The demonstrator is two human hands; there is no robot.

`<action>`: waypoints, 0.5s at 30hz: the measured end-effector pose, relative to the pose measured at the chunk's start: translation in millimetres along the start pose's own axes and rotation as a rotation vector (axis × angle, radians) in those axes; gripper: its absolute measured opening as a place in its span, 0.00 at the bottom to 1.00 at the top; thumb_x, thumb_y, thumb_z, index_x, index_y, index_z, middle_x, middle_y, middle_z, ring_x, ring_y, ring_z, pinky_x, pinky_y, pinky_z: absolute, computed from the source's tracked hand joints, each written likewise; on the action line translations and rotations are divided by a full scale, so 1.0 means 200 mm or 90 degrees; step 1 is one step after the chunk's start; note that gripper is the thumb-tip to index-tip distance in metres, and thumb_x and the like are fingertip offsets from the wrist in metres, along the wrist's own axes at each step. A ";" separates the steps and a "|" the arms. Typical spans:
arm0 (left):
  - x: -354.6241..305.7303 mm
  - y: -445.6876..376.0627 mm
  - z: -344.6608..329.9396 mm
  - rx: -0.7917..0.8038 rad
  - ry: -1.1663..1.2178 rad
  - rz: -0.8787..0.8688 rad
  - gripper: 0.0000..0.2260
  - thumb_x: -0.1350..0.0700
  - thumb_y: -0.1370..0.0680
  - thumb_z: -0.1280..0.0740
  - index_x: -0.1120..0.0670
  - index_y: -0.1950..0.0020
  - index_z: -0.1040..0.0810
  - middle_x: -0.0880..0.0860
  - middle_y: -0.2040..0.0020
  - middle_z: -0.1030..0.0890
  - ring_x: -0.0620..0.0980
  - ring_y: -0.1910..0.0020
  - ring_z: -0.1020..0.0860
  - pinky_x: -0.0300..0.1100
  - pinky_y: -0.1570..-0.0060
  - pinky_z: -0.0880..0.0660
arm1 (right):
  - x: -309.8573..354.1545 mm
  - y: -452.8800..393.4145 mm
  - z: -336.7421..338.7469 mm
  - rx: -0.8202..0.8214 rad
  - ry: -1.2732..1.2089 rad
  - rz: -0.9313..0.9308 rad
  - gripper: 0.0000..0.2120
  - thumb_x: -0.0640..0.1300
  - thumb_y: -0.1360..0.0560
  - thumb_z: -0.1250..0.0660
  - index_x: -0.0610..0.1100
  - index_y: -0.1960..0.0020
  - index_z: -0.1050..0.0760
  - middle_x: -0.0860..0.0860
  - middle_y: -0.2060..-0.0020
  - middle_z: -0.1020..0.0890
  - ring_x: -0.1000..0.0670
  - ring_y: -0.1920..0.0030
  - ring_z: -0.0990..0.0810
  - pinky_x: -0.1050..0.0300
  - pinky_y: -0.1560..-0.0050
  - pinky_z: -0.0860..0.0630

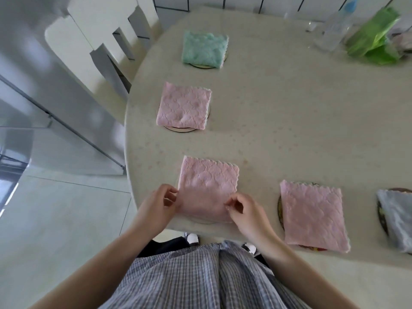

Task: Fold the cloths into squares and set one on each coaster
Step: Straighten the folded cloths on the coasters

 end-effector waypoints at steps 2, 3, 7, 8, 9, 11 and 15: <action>0.00 -0.01 0.00 0.012 0.002 -0.021 0.06 0.54 0.26 0.31 0.48 0.54 0.28 0.47 0.59 0.22 0.46 0.59 0.23 0.38 0.61 0.29 | 0.03 0.00 -0.02 0.002 -0.005 0.009 0.18 0.38 0.26 0.36 0.61 0.63 0.26 0.60 0.58 0.21 0.62 0.56 0.23 0.70 0.58 0.28; 0.01 -0.03 0.00 0.021 0.011 -0.024 0.07 0.54 0.26 0.31 0.47 0.55 0.29 0.47 0.60 0.23 0.46 0.61 0.24 0.39 0.61 0.29 | 0.03 0.00 -0.01 -0.006 -0.020 0.008 0.19 0.36 0.26 0.36 0.61 0.63 0.26 0.60 0.58 0.21 0.62 0.55 0.23 0.70 0.57 0.28; 0.06 -0.07 -0.01 0.071 0.091 0.001 0.08 0.55 0.26 0.31 0.46 0.57 0.29 0.48 0.61 0.25 0.46 0.64 0.26 0.40 0.61 0.30 | 0.01 0.00 0.03 -0.036 -0.125 -0.014 0.18 0.36 0.26 0.36 0.60 0.58 0.24 0.58 0.54 0.21 0.63 0.60 0.23 0.70 0.60 0.31; 0.07 -0.07 -0.02 0.082 0.095 0.001 0.07 0.55 0.26 0.31 0.47 0.57 0.29 0.48 0.61 0.25 0.46 0.63 0.26 0.40 0.61 0.30 | 0.00 -0.01 0.02 -0.029 -0.135 -0.022 0.18 0.36 0.26 0.37 0.60 0.56 0.23 0.57 0.53 0.21 0.63 0.65 0.24 0.69 0.63 0.31; 0.08 -0.08 -0.02 0.095 0.091 -0.002 0.07 0.55 0.26 0.31 0.47 0.57 0.29 0.48 0.61 0.25 0.47 0.63 0.25 0.40 0.62 0.29 | -0.01 -0.01 0.01 -0.023 -0.129 -0.026 0.18 0.36 0.25 0.37 0.61 0.54 0.23 0.56 0.52 0.21 0.63 0.69 0.25 0.69 0.67 0.32; 0.06 -0.09 -0.04 0.119 0.075 -0.011 0.08 0.55 0.26 0.31 0.46 0.57 0.29 0.48 0.60 0.24 0.47 0.63 0.24 0.39 0.62 0.30 | -0.04 -0.02 0.00 -0.022 -0.087 -0.033 0.18 0.37 0.25 0.37 0.62 0.52 0.24 0.54 0.55 0.21 0.61 0.73 0.28 0.69 0.71 0.35; -0.04 -0.08 0.00 0.088 -0.089 -0.097 0.06 0.54 0.26 0.32 0.48 0.54 0.29 0.46 0.55 0.26 0.43 0.59 0.25 0.37 0.59 0.29 | -0.04 -0.02 0.03 -0.096 -0.013 -0.021 0.14 0.39 0.27 0.34 0.56 0.46 0.22 0.54 0.52 0.25 0.60 0.62 0.25 0.70 0.63 0.31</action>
Point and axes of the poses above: each hand's wrist, its own y-axis away from the middle knuckle, its own z-axis out of the back of the hand, x = y × z, the point moved 9 cm from there along -y, towards the middle knuckle
